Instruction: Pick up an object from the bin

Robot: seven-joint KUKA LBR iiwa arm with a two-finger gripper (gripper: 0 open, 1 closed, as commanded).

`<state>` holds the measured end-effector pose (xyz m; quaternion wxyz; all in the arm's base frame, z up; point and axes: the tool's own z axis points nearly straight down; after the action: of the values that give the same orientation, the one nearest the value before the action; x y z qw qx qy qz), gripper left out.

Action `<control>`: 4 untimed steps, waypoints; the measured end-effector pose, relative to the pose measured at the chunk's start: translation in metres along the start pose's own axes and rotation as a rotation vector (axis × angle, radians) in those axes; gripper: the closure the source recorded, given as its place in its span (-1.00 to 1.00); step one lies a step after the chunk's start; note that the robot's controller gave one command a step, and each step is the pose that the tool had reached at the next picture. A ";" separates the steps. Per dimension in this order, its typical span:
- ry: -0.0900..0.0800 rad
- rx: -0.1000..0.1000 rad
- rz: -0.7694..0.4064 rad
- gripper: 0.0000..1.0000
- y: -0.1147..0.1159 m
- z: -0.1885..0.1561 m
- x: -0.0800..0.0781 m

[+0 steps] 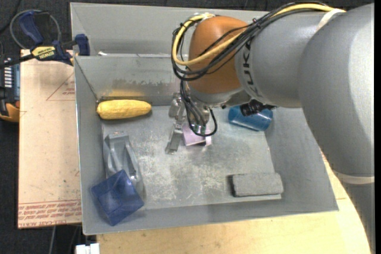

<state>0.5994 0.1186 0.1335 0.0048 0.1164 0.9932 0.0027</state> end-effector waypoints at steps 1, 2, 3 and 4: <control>-0.003 -0.011 0.098 -1.00 0.047 -0.092 0.051; -0.016 -0.026 0.082 -1.00 0.051 -0.100 0.049; -0.010 -0.018 0.059 -1.00 0.033 -0.111 0.031; -0.011 -0.017 0.069 -1.00 0.031 -0.097 0.041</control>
Offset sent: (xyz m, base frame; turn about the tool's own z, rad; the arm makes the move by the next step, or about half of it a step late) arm -0.0179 -0.0642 -0.0310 -0.1152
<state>0.5654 0.1576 0.2301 0.0113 0.1506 0.9885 0.0109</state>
